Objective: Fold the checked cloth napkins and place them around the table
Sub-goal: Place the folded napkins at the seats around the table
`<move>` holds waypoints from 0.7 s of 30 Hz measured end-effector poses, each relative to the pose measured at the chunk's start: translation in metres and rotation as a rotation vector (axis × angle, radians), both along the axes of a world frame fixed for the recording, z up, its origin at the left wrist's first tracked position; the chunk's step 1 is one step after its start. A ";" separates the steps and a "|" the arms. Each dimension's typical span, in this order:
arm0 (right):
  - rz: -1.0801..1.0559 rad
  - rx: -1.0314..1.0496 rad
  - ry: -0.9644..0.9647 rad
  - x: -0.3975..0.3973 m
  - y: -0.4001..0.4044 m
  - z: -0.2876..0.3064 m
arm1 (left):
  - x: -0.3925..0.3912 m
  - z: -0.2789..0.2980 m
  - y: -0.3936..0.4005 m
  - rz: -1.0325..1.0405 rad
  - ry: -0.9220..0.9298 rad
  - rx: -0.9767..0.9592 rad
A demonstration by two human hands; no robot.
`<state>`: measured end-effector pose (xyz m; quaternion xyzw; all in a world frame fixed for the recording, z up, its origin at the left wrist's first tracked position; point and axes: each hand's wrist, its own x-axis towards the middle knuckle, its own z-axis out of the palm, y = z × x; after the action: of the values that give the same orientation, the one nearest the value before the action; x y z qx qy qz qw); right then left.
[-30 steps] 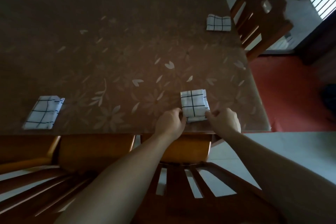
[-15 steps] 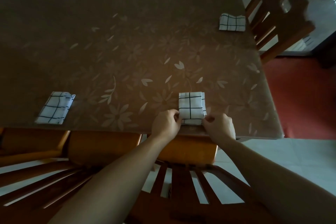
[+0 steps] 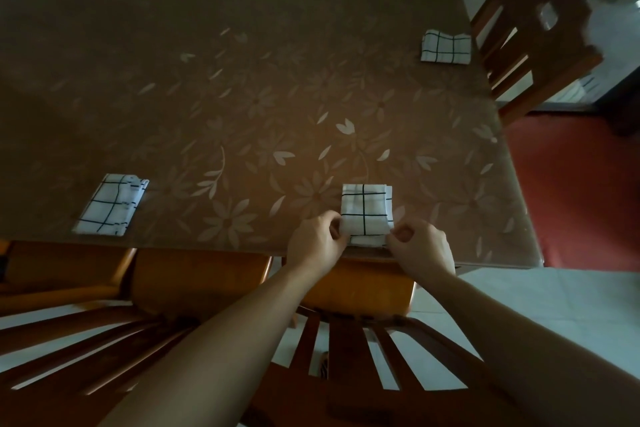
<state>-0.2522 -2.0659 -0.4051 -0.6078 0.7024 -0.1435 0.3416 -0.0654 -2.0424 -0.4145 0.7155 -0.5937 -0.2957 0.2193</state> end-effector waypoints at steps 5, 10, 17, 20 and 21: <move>-0.054 -0.073 0.010 0.006 -0.007 0.007 | -0.001 0.001 -0.004 -0.020 -0.033 0.047; 0.392 -0.198 0.322 0.011 -0.018 -0.002 | -0.002 0.000 -0.002 -0.026 -0.048 0.072; 0.464 -0.092 0.468 0.009 -0.027 -0.020 | -0.003 0.002 -0.004 -0.052 -0.047 0.032; 0.437 -0.101 0.447 0.008 -0.021 -0.019 | -0.003 0.001 -0.003 -0.062 -0.043 0.045; 0.428 -0.124 0.447 0.005 -0.018 -0.018 | -0.003 0.001 -0.002 -0.066 -0.045 0.056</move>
<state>-0.2468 -2.0836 -0.4234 -0.7779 0.6061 0.0263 0.1638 -0.0685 -2.0449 -0.4136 0.7077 -0.6133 -0.3034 0.1760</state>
